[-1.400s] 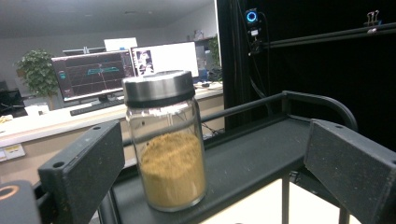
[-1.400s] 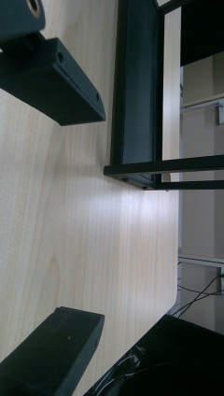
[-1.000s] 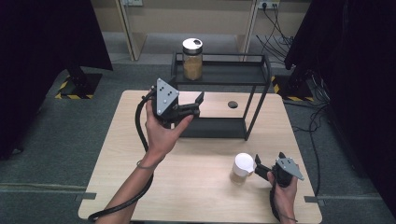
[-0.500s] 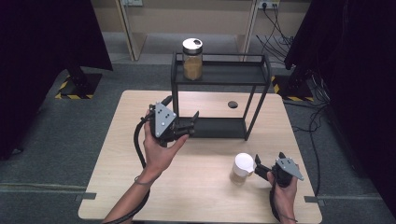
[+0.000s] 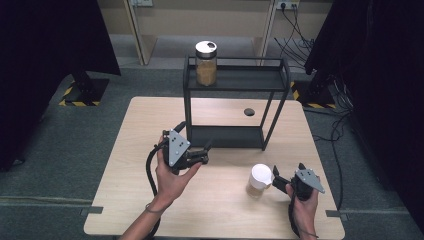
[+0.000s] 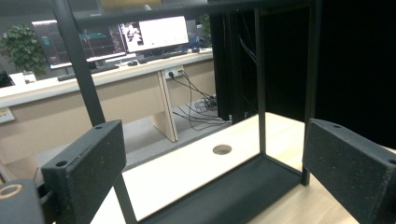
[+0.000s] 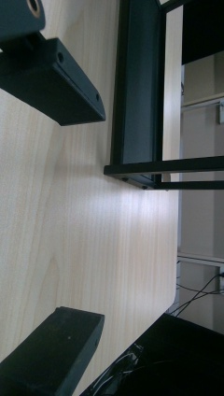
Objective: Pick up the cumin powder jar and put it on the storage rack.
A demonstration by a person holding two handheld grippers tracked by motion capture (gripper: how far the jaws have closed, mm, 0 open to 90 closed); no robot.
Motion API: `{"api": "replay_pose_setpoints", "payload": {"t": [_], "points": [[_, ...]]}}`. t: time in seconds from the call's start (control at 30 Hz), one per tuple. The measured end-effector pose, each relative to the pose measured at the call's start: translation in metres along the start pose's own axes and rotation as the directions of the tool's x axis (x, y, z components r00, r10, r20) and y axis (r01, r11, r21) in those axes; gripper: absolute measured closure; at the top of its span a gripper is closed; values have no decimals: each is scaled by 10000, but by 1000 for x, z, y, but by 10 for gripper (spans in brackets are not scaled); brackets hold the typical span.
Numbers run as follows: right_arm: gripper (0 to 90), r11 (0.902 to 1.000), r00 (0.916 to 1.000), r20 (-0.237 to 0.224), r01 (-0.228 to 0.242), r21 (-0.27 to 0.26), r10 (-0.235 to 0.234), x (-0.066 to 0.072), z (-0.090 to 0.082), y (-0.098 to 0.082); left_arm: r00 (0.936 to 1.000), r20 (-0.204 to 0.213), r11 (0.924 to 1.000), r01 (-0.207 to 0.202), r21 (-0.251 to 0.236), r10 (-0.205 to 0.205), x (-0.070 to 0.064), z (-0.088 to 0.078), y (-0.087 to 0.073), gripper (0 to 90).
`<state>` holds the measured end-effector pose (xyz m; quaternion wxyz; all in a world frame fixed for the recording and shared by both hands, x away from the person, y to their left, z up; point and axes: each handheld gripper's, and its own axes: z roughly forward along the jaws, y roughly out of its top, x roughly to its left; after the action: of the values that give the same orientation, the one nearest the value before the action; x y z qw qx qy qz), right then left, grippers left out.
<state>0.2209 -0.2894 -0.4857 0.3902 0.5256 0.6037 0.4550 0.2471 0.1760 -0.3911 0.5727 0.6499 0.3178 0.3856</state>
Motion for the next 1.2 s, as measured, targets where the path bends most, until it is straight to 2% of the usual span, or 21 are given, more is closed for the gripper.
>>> {"api": "replay_pose_setpoints", "payload": {"t": [0.07,0.37,0.53,0.87,1.2], "points": [[46,10000,10000,-6,-1,2,1,0,0,0,10000,-17,9999,-71,102,71,-2,-1,-7,58],[46,10000,10000,16,40,8,-40,1,0,0,9995,-66,9984,310,465,-307,-5,-6,-31,59],[46,10000,10000,26,75,-10,-75,1,0,0,9983,-79,9956,582,731,-577,-6,-8,-43,59],[46,10000,9999,54,95,-26,-94,2,0,0,9972,-104,9904,750,1161,-743,-8,-14,-63,59],[46,9999,9999,90,133,-38,-133,3,0,-1,9942,-89,9794,1075,1708,-1076,-7,-20,-82,59]]}}
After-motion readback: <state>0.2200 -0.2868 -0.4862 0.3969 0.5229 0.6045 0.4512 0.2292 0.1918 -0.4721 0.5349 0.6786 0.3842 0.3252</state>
